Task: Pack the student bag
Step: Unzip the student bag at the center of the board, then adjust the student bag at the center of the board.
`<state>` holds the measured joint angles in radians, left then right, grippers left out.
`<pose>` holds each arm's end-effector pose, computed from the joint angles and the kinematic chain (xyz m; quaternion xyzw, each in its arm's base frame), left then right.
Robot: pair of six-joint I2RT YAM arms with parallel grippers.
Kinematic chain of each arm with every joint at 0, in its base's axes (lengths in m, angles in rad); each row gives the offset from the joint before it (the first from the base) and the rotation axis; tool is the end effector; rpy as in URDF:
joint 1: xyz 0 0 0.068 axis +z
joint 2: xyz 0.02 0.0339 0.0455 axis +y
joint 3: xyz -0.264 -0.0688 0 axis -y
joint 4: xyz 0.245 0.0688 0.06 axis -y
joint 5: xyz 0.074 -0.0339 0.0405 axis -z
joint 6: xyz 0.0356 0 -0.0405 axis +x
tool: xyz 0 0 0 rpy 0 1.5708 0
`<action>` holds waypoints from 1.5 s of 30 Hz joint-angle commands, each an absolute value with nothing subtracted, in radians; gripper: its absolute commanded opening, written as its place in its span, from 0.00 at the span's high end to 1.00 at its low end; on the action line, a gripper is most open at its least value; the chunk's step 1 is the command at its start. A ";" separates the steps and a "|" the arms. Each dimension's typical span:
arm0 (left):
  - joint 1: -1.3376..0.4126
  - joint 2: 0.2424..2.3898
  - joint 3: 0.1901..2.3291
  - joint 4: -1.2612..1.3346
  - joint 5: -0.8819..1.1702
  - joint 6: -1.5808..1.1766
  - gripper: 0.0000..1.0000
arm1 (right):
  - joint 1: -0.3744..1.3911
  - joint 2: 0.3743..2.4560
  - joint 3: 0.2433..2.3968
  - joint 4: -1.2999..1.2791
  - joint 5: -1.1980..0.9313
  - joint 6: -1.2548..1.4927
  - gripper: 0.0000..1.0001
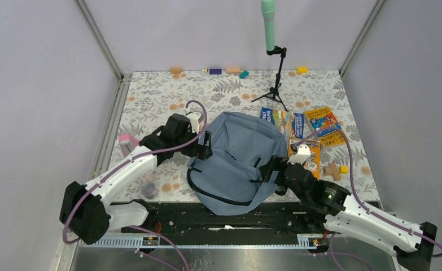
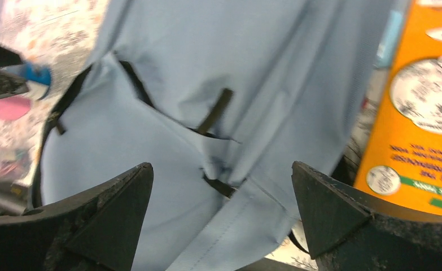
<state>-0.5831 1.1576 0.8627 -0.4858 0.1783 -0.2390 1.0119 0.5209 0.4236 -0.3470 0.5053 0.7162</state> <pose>0.1996 -0.1392 0.2647 0.1911 0.8999 -0.2285 0.3186 0.0865 0.1059 0.2356 0.0114 0.8294 0.2559 0.4964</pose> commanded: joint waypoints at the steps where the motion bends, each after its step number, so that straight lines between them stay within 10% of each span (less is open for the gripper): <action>1: -0.534 1.208 0.878 -0.432 0.078 -0.419 0.03 | 1.001 0.571 0.431 -0.527 0.656 0.976 0.00; 18: -0.439 1.327 0.703 -0.144 0.098 -0.552 0.09 | 0.953 0.695 0.306 -0.307 0.594 1.042 0.09; 24: -0.440 1.397 0.676 -0.131 0.092 -0.540 0.44 | 0.944 0.805 0.317 -0.165 0.573 0.969 0.34; 30: -0.440 1.331 0.637 -0.138 0.060 -0.541 1.00 | 0.938 0.898 0.412 -0.114 0.555 0.837 0.88; 45: -0.479 0.957 0.479 -0.176 0.057 -0.672 1.00 | 0.699 1.284 0.814 0.070 0.249 0.389 1.00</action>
